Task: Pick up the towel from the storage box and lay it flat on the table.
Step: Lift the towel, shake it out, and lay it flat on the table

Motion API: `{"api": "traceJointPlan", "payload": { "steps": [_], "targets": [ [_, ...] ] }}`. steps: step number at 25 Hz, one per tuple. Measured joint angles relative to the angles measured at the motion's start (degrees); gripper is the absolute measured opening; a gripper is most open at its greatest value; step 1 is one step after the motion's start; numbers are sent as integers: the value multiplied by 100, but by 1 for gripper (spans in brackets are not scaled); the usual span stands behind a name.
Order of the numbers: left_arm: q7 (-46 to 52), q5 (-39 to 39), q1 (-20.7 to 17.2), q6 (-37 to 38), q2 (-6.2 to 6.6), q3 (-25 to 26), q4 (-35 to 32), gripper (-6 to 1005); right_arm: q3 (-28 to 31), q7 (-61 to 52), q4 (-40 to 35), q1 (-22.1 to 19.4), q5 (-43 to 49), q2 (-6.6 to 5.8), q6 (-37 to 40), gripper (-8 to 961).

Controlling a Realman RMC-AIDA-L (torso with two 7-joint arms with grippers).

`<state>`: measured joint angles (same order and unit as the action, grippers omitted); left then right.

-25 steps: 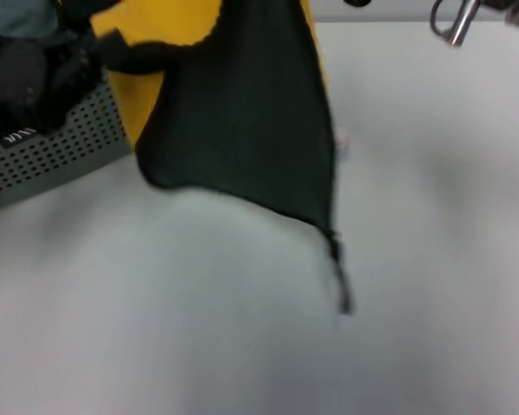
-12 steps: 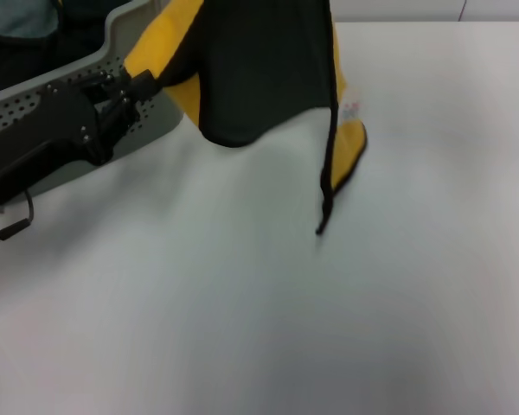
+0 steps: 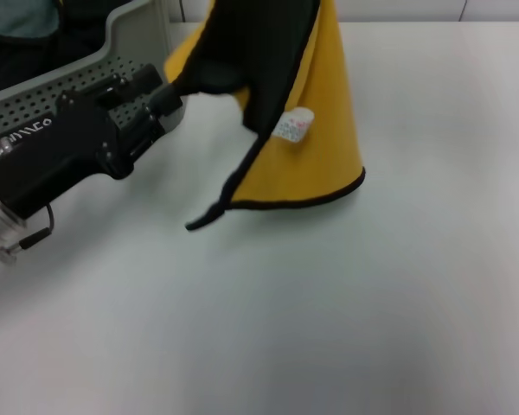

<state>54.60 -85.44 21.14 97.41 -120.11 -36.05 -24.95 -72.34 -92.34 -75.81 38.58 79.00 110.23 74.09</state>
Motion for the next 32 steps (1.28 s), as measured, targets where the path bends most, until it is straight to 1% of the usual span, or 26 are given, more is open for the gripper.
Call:
{"api": "traceJointPlan", "payload": {
  "steps": [4, 5, 6, 8, 11, 13, 15, 19, 22, 29, 32],
  "targets": [
    [-917, 178, -24, 276, -12, 16, 500, 259, 139, -152, 20, 17, 12, -14, 63, 5],
    [-1006, 226, -26, 301, -13, 16, 570, 269, 153, -188, 26, 27, 18, -22, 64, 5],
    [-1212, 307, -29, 350, -16, 9, 725, 297, 156, -221, 35, 42, 28, -28, 64, 5],
    [-1425, 363, -16, 373, -19, 2, 917, 354, 158, -285, 54, 78, 57, -38, 66, 5],
    [-1688, 366, 14, 377, -25, 1, 1111, 388, 146, -364, 65, 123, 127, -41, 71, 5],
    [-1883, 341, 49, 401, -28, -19, 1234, 411, 148, -415, 73, 148, 221, -8, 68, 5],
    [-1909, 335, 57, 428, -29, -44, 1251, 411, 149, -427, 86, 158, 235, -3, 65, 5],
    [-1967, 342, 60, 557, -30, -307, 1257, 411, 153, -447, 241, 254, 291, 15, -38, 5],
    [-2066, 346, 62, 611, -39, -400, 1279, 411, 154, -448, 340, 356, 417, 64, -188, 5],
    [-2643, 374, 250, 574, -49, -434, 1743, 411, 158, -424, 580, 678, 577, 169, -397, 6],
    [-2950, 400, 328, 533, -54, -409, 1950, 411, 159, -406, 655, 829, 652, 237, -520, 6]
  ]
}}
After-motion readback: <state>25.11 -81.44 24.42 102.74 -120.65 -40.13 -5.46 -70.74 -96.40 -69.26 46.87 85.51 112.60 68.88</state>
